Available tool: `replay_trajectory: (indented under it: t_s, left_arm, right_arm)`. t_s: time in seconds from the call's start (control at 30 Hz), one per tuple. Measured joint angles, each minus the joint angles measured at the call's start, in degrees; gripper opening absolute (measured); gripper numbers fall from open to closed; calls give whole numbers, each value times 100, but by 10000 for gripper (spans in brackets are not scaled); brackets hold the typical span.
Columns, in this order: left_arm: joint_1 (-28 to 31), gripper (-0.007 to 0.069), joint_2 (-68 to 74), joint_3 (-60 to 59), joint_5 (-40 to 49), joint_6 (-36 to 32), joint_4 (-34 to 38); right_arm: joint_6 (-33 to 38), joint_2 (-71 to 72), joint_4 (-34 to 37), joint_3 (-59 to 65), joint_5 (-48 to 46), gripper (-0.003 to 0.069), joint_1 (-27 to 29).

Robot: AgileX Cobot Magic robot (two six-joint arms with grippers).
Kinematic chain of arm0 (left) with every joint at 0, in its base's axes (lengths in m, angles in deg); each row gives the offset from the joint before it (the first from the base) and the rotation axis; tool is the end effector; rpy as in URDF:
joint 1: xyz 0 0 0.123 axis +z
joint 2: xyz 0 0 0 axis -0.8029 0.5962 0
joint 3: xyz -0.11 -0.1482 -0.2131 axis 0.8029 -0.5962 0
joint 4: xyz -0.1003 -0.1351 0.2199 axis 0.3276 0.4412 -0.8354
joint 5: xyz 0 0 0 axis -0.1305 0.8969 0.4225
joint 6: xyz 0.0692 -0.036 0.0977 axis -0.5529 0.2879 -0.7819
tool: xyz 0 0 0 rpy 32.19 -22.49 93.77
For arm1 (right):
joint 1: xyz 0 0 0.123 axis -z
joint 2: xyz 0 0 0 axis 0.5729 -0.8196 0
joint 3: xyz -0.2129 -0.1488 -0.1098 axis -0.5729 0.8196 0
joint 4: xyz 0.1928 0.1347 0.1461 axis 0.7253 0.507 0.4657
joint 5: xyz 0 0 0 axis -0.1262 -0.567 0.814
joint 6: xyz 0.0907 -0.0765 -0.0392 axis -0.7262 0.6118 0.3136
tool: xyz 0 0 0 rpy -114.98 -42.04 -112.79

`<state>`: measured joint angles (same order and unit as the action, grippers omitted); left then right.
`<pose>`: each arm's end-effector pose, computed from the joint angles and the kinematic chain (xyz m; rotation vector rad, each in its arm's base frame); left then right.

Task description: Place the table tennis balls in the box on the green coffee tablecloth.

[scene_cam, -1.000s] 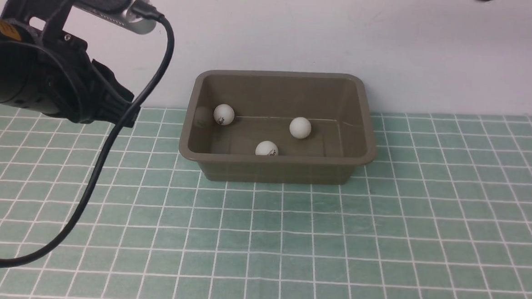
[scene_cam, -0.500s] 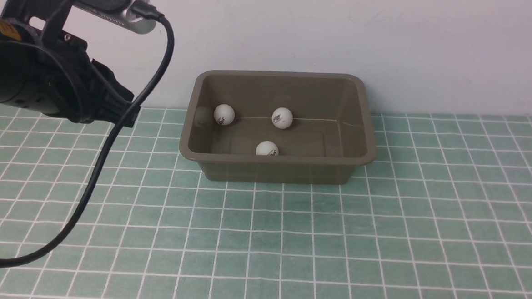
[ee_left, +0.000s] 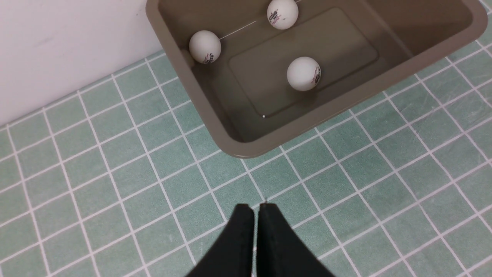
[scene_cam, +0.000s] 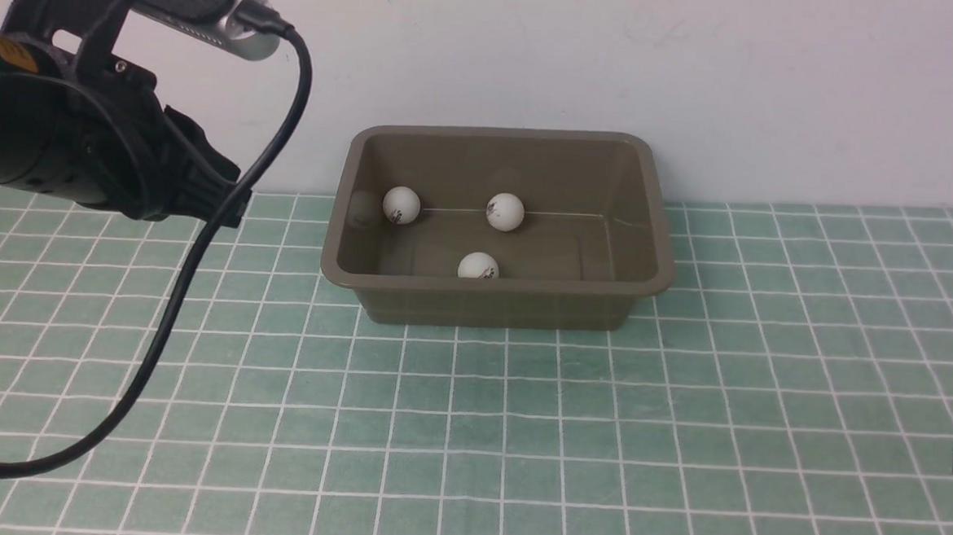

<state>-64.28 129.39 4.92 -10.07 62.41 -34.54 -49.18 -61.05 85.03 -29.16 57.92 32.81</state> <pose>0.3084 -0.0829 0.3310 0.5345 2.2551 -0.2136 0.1602 0.0243 0.2333 -0.3195 2.0813 0.0673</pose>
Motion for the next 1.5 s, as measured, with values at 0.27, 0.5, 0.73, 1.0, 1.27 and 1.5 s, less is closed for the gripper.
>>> replay_trajectory:
  t_s: [0.27, 0.5, 0.73, 1.0, 1.27, 1.5]
  left_arm:
    - [0, -4, 0, 0, 0, 0, 10]
    - [0, -4, 0, 0, 0, -17, 10]
    - [0, -4, 0, 0, 0, -60, 106]
    - [0, -4, 0, 0, 6, -124, 159]
    - [0, -4, 0, 0, 16, -169, 167]
    - [0, -4, 0, 0, 16, -241, 224]
  right_arm:
    - [0, 135, 95, 356, -58, 514, 0]
    - [0, 135, 99, 642, -527, 514, 0]
    - [0, 135, 99, 895, -188, 514, 0]
    - [7, 135, 99, 1169, 359, 514, 0]
    - [8, 135, 99, 1355, 419, 514, 0]
    - [13, 135, 99, 1358, 390, 514, 0]
